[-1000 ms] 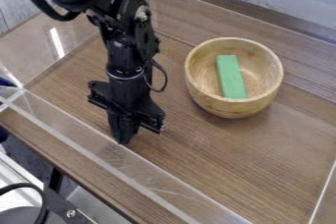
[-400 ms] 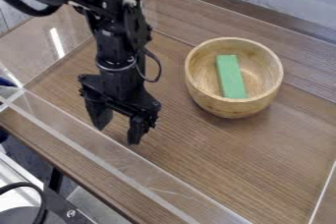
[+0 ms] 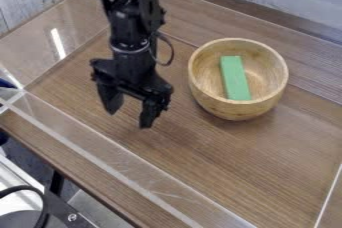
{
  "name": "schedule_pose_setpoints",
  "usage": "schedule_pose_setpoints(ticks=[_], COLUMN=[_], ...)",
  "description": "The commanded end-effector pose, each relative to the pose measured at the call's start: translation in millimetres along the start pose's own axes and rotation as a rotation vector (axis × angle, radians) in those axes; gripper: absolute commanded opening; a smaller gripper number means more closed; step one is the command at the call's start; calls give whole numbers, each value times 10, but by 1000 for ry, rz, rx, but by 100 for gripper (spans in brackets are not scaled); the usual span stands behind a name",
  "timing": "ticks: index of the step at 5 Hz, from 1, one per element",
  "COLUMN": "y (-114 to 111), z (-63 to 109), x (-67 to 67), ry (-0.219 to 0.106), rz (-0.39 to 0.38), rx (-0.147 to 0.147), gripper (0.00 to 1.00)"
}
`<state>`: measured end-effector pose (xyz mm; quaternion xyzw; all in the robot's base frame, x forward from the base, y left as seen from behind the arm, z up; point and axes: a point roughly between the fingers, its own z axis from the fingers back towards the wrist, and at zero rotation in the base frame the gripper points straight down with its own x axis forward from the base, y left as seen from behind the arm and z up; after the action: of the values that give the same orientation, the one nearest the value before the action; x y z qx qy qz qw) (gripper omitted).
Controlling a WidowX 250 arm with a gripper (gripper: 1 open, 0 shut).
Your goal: Remove the green block from inside the brown bowl and put it on the table
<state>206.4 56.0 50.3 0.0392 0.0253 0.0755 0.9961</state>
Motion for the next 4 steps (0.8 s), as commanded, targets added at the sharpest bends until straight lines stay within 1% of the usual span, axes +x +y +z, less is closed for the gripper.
schedule_pose_setpoints(ticks=[1,2,3,4], y=[-97,-224,-296,-419], z=[186,276,254,248], x=[238,413,436,589], ry=[-58,-69,-49,-58], rz=[-39,-60,-43,-79], rx=[-34,-70,-80,-62], gripper=[100,100,100,100])
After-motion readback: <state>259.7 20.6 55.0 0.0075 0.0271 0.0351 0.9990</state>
